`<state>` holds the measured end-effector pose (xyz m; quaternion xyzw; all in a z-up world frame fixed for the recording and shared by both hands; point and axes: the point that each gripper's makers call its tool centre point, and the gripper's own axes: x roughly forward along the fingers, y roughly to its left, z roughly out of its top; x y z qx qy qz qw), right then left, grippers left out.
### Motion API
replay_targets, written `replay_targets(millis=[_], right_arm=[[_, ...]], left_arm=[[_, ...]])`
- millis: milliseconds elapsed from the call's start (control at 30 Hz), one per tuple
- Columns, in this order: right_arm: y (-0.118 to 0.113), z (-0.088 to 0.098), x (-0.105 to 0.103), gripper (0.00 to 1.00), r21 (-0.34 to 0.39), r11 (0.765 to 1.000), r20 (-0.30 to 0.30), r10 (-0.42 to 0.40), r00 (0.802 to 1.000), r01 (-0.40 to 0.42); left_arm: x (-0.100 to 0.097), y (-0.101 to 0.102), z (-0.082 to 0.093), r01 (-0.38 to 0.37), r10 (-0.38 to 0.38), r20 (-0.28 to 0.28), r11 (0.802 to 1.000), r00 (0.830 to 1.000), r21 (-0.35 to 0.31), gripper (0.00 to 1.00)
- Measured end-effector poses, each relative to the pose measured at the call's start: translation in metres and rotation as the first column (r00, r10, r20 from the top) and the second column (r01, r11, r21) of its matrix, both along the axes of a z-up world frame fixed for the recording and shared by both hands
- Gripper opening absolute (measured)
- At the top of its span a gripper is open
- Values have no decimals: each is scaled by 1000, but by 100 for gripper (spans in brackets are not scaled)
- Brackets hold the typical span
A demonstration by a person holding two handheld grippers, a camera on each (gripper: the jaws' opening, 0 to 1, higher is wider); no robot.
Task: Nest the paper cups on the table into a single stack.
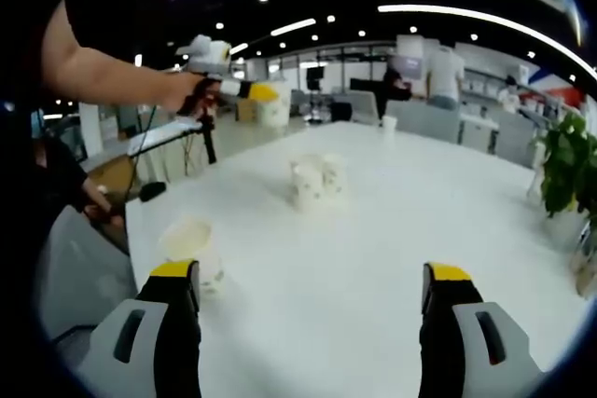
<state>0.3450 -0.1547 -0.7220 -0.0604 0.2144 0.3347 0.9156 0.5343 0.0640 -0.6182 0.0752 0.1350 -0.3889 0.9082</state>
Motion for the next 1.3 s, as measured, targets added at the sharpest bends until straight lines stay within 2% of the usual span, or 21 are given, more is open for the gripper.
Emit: replay_targets(millis=[233, 400, 767, 933, 1067, 1300], right_arm=[[-2, 2, -2, 98, -2, 1000, 6, -2, 1000, 2], [-2, 1, -4, 98, -2, 1000, 9, 0, 1000, 0], [-3, 1, -8, 98, -7, 1000, 12, 4, 1000, -4], [-4, 2, -8, 98, -7, 1000, 16, 2, 1000, -2], [-3, 3, -8, 97, -4, 1000, 19, 2, 1000, -2], [-1, 3, -9, 97, -5, 1000, 21, 8, 1000, -8]], left_arm=[[-10, -14, 19, 29, -29, 30, 1000, 999, -1, 43], [-20, -27, 35, 58, -57, 48, 998, 997, -26, 43], [-35, -33, 36, 99, -98, 40, 995, 994, -29, 43], [-46, -37, 46, 123, -121, 45, 991, 992, -53, 44], [-57, -41, 48, 135, -134, 49, 990, 990, -38, 44], [-75, -50, 58, 164, -162, 51, 985, 986, -52, 44]])
